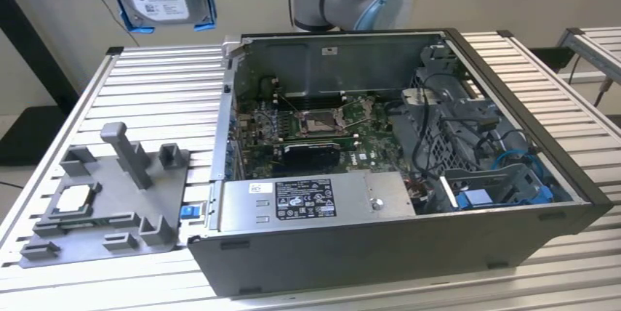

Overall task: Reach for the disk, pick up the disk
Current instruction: 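Pick up the disk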

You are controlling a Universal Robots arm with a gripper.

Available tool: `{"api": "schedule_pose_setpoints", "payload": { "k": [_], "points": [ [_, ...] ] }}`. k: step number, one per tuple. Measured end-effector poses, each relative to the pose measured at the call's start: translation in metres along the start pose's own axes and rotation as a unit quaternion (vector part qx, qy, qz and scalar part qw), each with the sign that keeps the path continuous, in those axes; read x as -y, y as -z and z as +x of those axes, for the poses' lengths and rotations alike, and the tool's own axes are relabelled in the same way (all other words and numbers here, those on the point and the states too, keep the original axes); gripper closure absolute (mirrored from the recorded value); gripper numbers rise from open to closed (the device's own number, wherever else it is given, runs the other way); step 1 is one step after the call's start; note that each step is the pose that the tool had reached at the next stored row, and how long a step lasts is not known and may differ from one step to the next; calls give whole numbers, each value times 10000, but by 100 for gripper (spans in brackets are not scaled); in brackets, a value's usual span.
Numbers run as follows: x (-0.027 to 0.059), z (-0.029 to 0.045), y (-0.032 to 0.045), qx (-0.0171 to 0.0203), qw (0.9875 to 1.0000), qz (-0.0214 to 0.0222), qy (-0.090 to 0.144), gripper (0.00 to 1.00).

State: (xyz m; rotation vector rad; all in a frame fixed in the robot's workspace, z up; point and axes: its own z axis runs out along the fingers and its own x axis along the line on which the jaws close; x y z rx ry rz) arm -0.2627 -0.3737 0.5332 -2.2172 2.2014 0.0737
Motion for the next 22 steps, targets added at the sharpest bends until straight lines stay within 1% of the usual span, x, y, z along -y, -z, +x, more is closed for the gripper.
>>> {"api": "schedule_pose_setpoints", "payload": {
  "k": [11,22],
  "points": [
    [482,6,-61,0,10000,0,-1,100],
    [903,12,-121,0,10000,0,0,100]
  ]
}}
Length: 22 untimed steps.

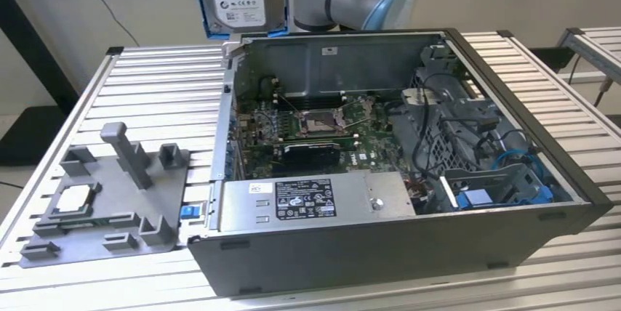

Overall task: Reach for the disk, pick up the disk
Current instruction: 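Pick up the disk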

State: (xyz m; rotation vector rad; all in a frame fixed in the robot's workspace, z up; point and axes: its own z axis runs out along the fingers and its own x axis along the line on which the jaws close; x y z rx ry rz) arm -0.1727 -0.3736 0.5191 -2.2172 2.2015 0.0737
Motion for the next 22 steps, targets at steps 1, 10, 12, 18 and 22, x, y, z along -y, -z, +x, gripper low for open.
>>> {"api": "schedule_pose_setpoints", "payload": {
  "k": [1,10,12,18,22],
  "points": [
    [40,1,-5,0,10000,0,0,100],
    [386,5,-45,0,10000,0,0,100],
    [465,6,-54,0,10000,0,0,100],
    [731,9,-61,0,10000,0,0,100],
    [914,10,-57,0,10000,-3,0,100]
  ]
}}
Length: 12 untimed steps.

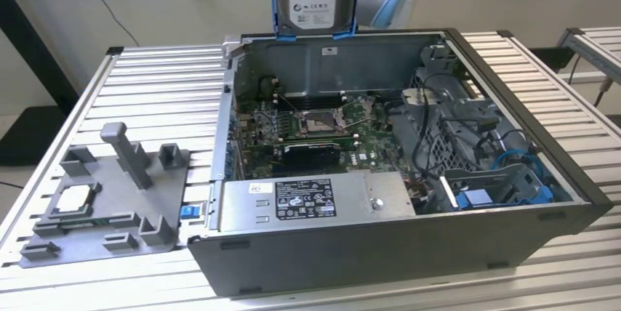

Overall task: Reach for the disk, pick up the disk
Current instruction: 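Pick up the disk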

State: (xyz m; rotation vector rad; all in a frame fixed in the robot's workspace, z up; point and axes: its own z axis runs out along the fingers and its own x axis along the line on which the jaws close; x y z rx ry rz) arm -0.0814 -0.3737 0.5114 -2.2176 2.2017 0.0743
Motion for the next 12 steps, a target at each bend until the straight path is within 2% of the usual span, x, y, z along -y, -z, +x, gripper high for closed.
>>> {"api": "schedule_pose_setpoints", "payload": {
  "k": [12],
  "points": [
    [549,4,13,6,10000,-27,-1,100]
  ]
}}
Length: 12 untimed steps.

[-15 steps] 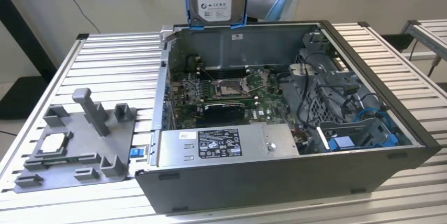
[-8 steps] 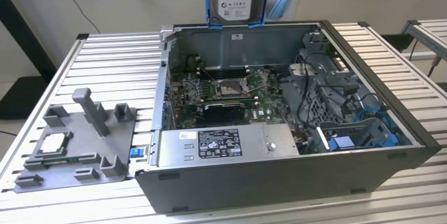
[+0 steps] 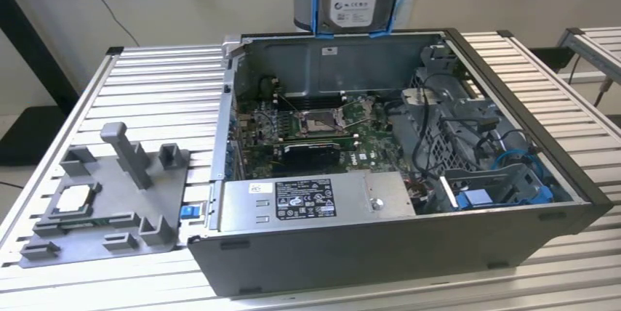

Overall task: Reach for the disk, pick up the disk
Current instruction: 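Pick up the disk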

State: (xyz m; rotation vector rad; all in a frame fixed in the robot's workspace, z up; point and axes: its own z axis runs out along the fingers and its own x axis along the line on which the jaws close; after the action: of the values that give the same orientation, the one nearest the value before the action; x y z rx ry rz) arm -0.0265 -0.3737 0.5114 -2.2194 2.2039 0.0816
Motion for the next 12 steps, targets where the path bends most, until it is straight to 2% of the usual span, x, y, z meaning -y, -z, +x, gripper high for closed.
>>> {"api": "schedule_pose_setpoints", "payload": {
  "k": [12],
  "points": [
    [543,3,15,0,10000,-36,-2,100]
  ]
}}
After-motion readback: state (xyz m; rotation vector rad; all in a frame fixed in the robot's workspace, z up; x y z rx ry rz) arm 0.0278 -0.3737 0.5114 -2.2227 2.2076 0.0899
